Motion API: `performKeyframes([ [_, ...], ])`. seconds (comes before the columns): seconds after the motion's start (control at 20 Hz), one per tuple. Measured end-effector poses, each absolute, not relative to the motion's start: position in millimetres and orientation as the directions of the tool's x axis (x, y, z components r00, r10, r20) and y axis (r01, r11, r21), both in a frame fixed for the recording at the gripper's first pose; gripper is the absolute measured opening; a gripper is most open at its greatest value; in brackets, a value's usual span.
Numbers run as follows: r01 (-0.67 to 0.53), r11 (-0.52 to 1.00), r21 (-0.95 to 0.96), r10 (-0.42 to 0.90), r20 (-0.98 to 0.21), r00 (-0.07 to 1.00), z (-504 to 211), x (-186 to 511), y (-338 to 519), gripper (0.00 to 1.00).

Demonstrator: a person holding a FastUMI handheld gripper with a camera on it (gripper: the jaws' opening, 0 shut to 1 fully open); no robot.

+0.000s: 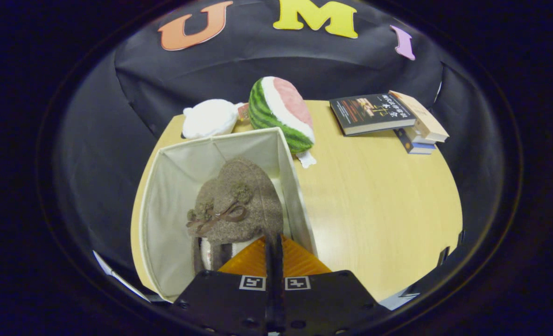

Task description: Open the storage box then place both shoes into the box .Put the left shoe in first, then the right shoe, with the right side of both shoes facing outward in a uniform manner.

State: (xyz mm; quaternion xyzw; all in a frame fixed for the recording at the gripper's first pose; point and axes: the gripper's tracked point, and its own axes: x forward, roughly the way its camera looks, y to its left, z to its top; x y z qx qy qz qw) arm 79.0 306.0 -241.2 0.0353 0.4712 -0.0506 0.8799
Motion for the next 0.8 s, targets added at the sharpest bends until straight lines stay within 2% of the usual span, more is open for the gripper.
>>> performKeyframes([
  [0.3,0.111,0.993,-0.042,-0.095,-0.842,0.532,-258,79,306,0.01],
  [0.4,0.110,0.993,-0.032,-0.088,-0.832,0.548,-254,82,307,0.08],
  [0.5,0.094,0.995,-0.027,-0.077,-0.814,0.576,-244,85,308,0.08],
  [0.6,0.071,0.997,0.011,-0.033,-0.799,0.600,-232,84,314,0.17],
  [0.65,0.065,0.998,0.023,-0.022,-0.785,0.619,-222,83,312,0.27],
  [0.7,0.060,0.998,0.037,-0.010,-0.768,0.640,-211,83,311,0.32],
  [0.75,0.063,0.997,0.051,-0.004,-0.753,0.658,-200,82,308,0.42],
  [0.8,0.064,0.996,0.066,0.005,-0.735,0.678,-190,81,305,0.42],
])
